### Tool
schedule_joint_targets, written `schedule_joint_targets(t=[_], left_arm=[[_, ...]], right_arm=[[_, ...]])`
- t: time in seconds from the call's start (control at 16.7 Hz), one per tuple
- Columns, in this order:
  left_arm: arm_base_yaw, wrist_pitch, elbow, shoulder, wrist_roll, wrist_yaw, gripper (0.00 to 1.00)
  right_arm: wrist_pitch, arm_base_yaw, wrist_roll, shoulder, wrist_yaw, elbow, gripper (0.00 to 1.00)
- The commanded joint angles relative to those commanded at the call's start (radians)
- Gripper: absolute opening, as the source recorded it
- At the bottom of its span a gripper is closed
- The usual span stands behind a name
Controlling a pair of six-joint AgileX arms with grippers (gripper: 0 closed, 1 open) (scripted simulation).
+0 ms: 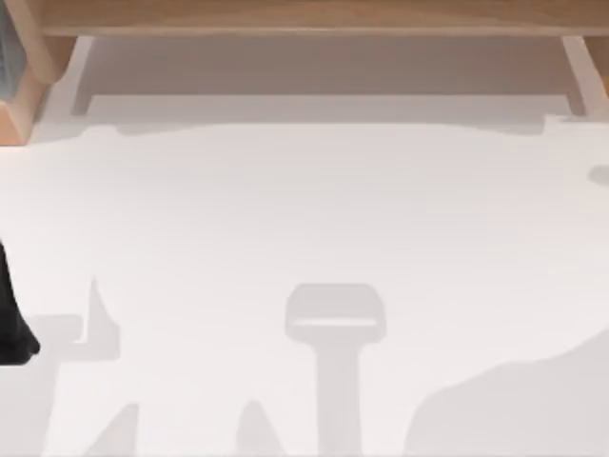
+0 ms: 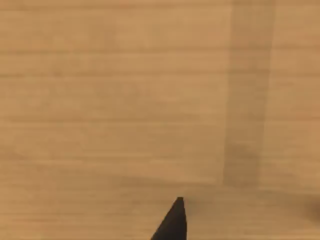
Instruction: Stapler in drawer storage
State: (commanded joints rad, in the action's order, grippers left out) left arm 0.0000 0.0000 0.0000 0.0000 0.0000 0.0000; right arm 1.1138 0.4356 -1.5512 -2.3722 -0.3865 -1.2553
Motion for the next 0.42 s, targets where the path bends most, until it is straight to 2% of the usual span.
schedule_joint_targets(t=[0.06,0.12,0.42], left_arm=[[0.000,0.000,0.000,0.000,0.000,0.000,1.00],[0.000,0.000,0.000,0.000,0.000,0.000,1.00],[0.000,0.000,0.000,0.000,0.000,0.000,1.00]], right_arm=[[0.000,0.000,0.000,0.000,0.000,0.000,0.98],[0.000,0.000,0.000,0.000,0.000,0.000,1.00],[0.000,0.000,0.000,0.000,0.000,0.000,1.00]])
